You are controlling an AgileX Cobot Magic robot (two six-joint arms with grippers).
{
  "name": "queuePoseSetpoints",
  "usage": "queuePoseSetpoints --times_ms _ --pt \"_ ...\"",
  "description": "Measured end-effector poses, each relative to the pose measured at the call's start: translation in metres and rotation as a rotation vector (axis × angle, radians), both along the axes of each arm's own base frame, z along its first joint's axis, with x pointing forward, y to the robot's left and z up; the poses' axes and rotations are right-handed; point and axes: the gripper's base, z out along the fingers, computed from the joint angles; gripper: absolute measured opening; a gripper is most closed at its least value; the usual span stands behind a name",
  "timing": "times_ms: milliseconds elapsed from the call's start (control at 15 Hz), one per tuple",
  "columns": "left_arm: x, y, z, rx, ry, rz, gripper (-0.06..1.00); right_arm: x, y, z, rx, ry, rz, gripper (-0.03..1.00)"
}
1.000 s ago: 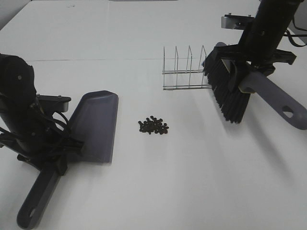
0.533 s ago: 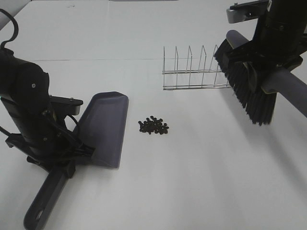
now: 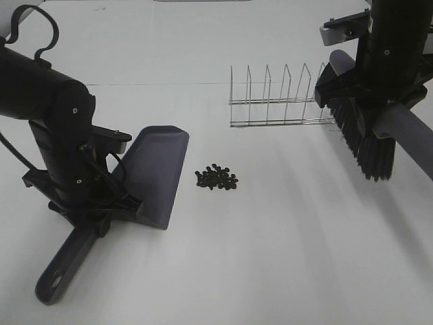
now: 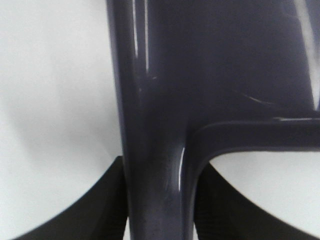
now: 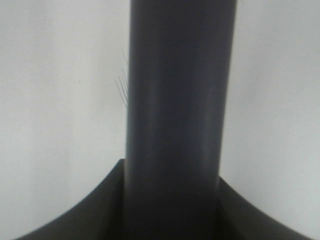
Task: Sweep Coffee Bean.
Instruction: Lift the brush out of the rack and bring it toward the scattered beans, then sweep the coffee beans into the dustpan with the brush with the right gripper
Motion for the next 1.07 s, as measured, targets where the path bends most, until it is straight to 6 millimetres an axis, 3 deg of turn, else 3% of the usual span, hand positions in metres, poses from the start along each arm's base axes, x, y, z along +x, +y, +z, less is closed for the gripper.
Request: queuePoseSetpoints --times_ms 267,400,867,1067 --pt "0.004 -0.018 -0.003 0.097 0.011 -0.099 0.34 0.002 -0.001 -0.005 -0.015 0.001 -0.027 0.31" --pt "0.002 -0.027 -0.006 0.119 0.011 -0.127 0.34 0.005 0.004 -0.02 -0.03 0.034 -0.035 0.31" --pt "0.003 -0.026 -0.006 0.149 0.011 -0.137 0.34 0.001 0.049 -0.085 -0.104 0.172 0.03 0.31" --pt "0.003 -0.026 -0.008 0.162 0.017 -0.141 0.34 -0.007 0.071 -0.1 -0.061 0.221 0.026 0.31"
